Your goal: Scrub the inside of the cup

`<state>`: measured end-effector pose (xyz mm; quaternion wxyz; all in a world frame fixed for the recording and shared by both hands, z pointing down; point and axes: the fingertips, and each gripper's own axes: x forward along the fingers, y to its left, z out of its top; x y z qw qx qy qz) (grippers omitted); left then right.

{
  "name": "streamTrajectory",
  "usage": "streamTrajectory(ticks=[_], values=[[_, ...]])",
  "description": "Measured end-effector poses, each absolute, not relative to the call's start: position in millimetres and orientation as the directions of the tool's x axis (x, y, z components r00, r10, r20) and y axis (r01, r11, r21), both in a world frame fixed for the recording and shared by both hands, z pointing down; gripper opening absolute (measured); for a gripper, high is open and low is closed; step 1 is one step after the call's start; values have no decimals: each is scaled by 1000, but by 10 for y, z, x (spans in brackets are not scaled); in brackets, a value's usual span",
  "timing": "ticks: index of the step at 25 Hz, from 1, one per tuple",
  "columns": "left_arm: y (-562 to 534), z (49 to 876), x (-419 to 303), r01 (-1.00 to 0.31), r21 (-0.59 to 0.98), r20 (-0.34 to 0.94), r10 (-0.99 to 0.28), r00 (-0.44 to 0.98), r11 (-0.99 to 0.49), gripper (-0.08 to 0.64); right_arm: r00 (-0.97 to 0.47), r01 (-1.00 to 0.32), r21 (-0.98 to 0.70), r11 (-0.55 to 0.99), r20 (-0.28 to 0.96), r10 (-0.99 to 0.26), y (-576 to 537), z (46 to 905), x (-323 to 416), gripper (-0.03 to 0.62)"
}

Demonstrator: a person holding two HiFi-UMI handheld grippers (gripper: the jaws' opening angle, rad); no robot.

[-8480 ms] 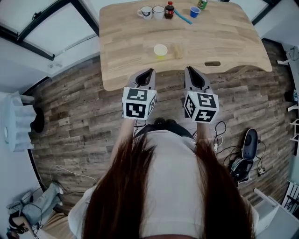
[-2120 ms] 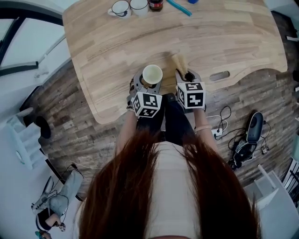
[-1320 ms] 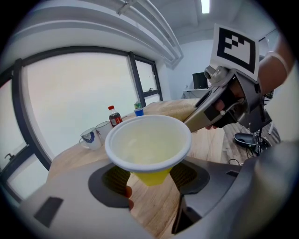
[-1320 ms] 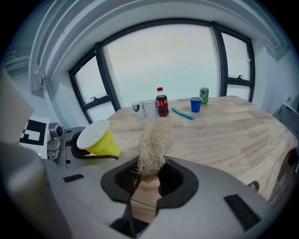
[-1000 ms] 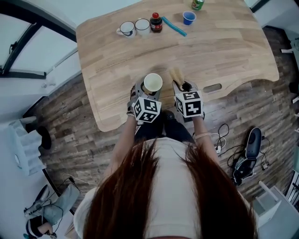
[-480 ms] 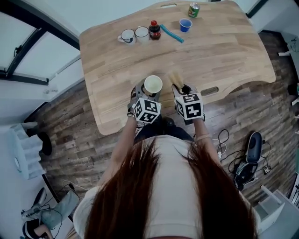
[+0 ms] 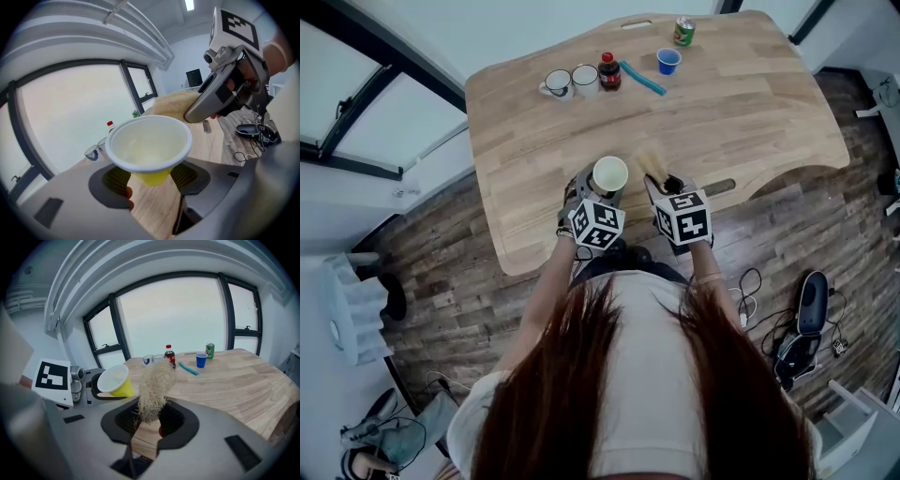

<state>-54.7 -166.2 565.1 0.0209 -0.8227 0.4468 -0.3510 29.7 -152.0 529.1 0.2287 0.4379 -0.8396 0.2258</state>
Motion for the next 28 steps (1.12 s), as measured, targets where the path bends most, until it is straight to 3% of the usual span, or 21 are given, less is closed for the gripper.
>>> streamTrajectory(ticks=[28], values=[[-1691,5525,-649,-632,-488,549,-775,315,-602,268,-632,-741,-193,643,522,-572,-1199,4957,-6,94]])
